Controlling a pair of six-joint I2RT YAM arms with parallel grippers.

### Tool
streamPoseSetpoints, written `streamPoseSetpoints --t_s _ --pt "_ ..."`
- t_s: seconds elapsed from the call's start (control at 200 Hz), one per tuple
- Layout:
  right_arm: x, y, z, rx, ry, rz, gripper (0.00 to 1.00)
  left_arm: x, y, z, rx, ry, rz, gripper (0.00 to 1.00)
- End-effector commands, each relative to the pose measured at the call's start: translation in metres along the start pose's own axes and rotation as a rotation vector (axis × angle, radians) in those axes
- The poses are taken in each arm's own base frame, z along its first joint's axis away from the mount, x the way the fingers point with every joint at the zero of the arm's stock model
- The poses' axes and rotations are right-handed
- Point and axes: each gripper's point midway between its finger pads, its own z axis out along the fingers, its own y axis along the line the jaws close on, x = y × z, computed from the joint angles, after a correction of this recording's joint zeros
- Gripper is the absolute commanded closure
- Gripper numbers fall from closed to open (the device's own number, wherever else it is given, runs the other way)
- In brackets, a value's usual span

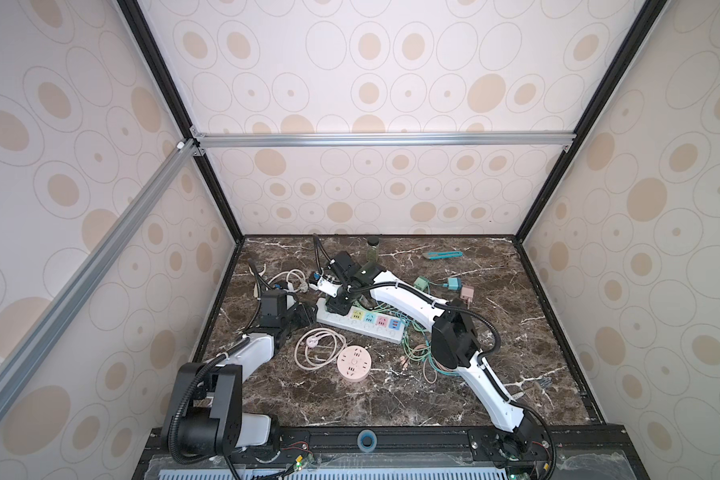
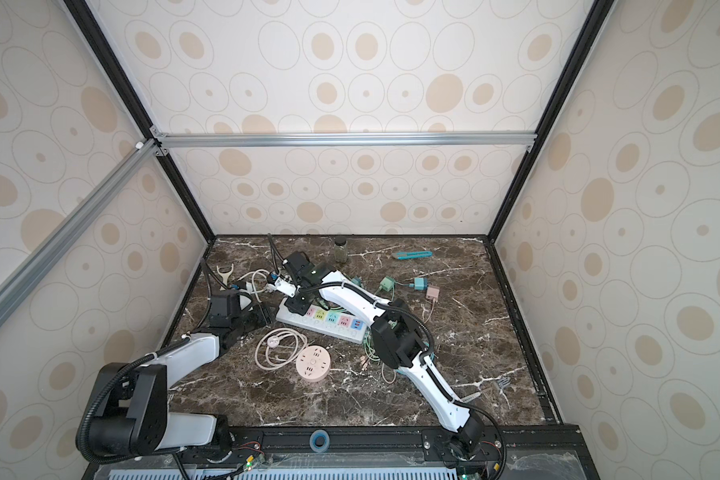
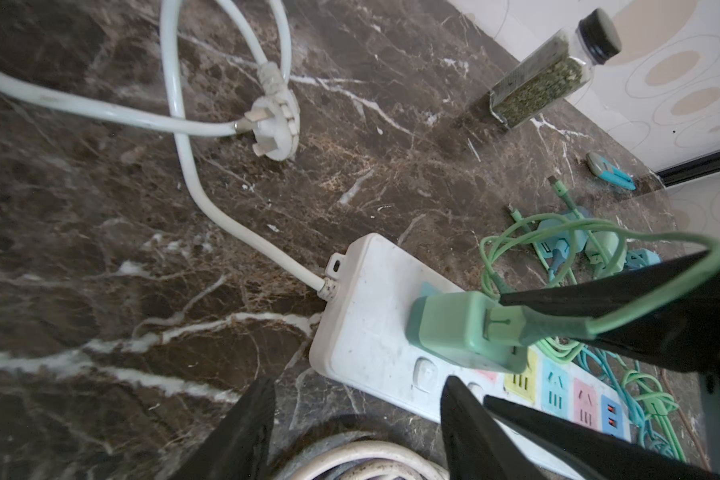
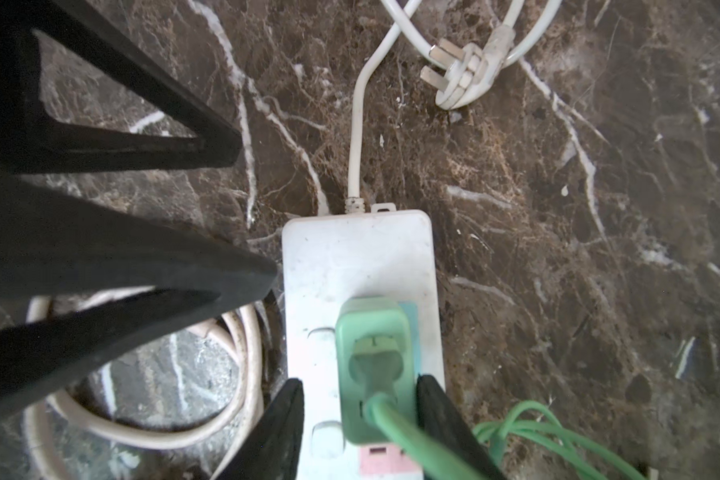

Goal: Insert the plug
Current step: 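Press the green plug down into the socket and open the right gripper, then lift the right gripper away and move it over the pink charger plug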

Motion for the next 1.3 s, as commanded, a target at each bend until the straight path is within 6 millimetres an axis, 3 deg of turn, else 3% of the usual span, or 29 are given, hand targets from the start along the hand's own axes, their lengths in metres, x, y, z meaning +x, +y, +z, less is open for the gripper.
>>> streamPoseSetpoints --t_s 0.0,0.215,0.43,0.65,0.775,0.91,1.04,1.295 --pt "-0.013 0.004 -0.037 -0.011 -0.048 0.022 0.52 -0.003 0.003 -0.007 -0.030 -0.014 0.003 0.34" --pt "-0.009 0.014 -0.063 -0.038 -0.049 0.051 0.49 -0.008 0.002 -0.014 -0.042 -0.024 0.015 0.32" --pt "0.011 0.025 -0.085 -0.035 -0.063 0.060 0.46 -0.011 0.001 -0.022 -0.049 -0.041 0.026 0.31" --pt "0.027 0.055 -0.113 -0.142 -0.138 0.070 0.45 -0.016 -0.004 -0.028 -0.032 -0.058 0.034 0.28" --pt "0.038 0.057 -0.126 -0.147 -0.174 0.110 0.45 -0.018 -0.007 -0.033 -0.020 -0.070 0.035 0.24" --pt "0.052 0.040 -0.140 -0.101 -0.229 0.204 0.45 -0.019 -0.008 -0.035 -0.011 -0.075 0.037 0.24" --pt "0.069 0.006 -0.158 0.008 -0.291 0.346 0.46 -0.019 -0.013 -0.035 0.019 -0.081 0.033 0.24" --pt "0.135 -0.068 -0.192 0.345 -0.281 0.593 0.47 -0.023 -0.021 -0.038 0.064 -0.099 0.024 0.24"
